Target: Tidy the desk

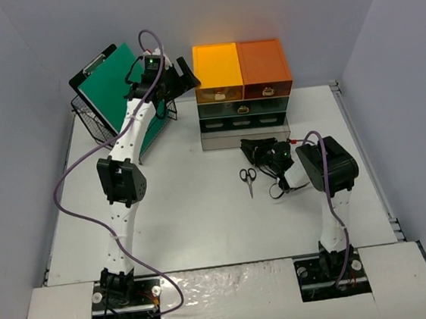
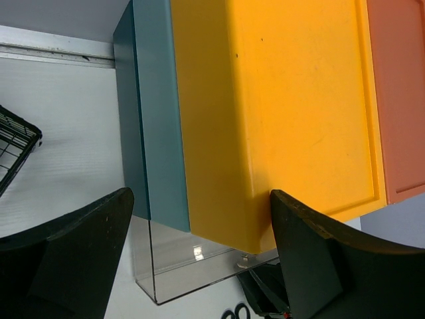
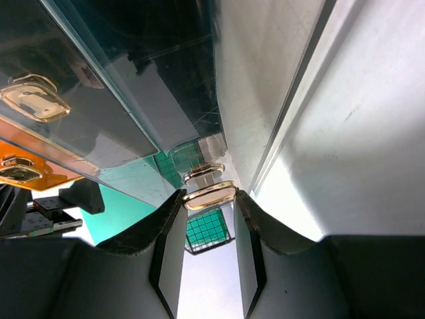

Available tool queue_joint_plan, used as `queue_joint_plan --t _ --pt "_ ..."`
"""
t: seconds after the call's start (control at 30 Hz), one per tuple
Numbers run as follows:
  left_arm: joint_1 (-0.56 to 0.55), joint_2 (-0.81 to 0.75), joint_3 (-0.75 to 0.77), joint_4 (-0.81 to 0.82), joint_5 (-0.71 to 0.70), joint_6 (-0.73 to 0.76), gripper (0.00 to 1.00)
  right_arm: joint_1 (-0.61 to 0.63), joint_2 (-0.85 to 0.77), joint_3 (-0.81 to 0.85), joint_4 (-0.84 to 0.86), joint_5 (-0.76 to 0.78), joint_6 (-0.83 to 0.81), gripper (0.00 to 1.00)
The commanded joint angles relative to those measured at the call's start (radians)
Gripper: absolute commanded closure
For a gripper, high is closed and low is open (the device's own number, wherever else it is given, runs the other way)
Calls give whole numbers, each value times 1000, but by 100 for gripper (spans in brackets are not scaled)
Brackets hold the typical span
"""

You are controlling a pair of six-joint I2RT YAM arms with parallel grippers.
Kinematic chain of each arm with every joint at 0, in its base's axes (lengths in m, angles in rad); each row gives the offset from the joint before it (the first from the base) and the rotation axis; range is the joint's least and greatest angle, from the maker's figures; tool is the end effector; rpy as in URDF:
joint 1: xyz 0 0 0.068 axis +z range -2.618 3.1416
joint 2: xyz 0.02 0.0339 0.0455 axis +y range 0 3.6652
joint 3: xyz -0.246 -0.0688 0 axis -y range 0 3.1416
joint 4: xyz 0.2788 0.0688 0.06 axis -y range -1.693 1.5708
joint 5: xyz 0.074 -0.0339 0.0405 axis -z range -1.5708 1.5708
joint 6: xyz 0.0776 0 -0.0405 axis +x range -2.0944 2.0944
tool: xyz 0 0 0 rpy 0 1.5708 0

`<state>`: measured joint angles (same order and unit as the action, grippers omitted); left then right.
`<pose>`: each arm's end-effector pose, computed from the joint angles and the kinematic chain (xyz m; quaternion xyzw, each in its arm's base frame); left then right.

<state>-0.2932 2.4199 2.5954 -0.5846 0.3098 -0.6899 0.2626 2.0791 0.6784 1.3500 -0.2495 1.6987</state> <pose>0.5718 -0.1973 0.3249 -0.0798 0.8265 -0.3696 0.4171 0.3765 0.1211 0.0562 0.4086 0.5980 0.6182 0.3055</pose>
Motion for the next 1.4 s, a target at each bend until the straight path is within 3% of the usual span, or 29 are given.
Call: queue_joint_plan --t 0.0,0.13,0.3,0.4,0.47,0.73,0.8,0.9,1.0,1.2,1.37 --pt "42 -39 -17 -92 -95 49 21 45 -96 -21 21 -28 -22 100" --pt "40 -38 -15 -90 -95 49 21 52 -124 -42 -15 -16 -34 99" --pt "39 -35 -11 -90 -92 47 21 57 -178 -33 -98 -5 -108 46" --pt "37 -35 -12 -92 -92 48 21 58 -214 -10 -173 -7 -157 28" --pt "36 -33 -11 -90 -90 47 21 59 -226 3 -199 -11 -188 23" --pt "34 -32 -1 -89 -87 46 21 64 -320 15 -264 -29 -253 21" --pt "34 -31 -2 -88 -88 44 21 65 -396 51 -440 -33 -332 21" --pt "34 -33 -3 -88 -85 46 21 88 -517 203 -909 12 -519 22" --pt "34 -33 -3 -89 -84 46 21 134 -536 470 -1448 214 -823 26" --pt "34 -33 -4 -89 -84 44 21 178 -428 680 -1804 363 -1057 29" --pt "32 -33 -1 -90 -81 39 21 211 -383 660 -1920 456 -1099 31"
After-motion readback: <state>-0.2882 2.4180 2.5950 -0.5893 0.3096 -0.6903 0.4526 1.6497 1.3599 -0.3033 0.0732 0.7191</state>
